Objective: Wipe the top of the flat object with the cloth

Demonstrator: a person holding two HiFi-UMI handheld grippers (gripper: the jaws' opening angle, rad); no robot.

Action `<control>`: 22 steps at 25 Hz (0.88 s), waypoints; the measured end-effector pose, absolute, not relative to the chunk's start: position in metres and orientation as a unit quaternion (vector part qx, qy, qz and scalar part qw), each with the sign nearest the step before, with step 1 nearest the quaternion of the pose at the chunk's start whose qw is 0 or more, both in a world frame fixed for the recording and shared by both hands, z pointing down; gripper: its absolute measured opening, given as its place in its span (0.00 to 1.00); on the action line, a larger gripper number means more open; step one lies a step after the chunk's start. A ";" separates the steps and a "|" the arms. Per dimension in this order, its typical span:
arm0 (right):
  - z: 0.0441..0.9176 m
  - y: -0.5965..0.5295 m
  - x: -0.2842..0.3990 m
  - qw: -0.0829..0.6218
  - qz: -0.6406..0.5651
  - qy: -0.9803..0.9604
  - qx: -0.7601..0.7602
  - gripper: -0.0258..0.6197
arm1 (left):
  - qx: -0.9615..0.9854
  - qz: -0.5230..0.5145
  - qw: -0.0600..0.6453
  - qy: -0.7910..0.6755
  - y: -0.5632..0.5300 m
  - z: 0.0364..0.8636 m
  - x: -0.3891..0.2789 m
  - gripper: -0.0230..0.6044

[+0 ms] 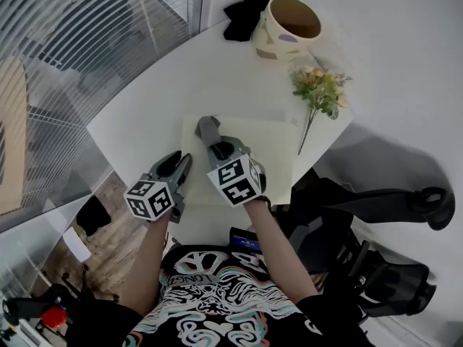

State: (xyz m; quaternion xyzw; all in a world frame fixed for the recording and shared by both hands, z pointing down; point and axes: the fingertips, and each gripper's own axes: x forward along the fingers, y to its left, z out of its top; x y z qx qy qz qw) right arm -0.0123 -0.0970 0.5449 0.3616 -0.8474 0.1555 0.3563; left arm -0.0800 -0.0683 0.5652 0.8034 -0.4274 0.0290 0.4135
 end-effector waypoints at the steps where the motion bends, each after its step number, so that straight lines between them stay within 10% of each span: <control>1: 0.545 -0.096 -0.013 0.357 0.154 -0.848 0.361 0.06 | 0.803 0.028 0.414 -0.427 -0.068 0.565 -0.080 0.33; 22: 0.547 -0.067 -0.023 0.353 0.184 -0.853 0.339 0.06 | 0.801 0.014 0.425 -0.420 -0.069 0.567 -0.081 0.33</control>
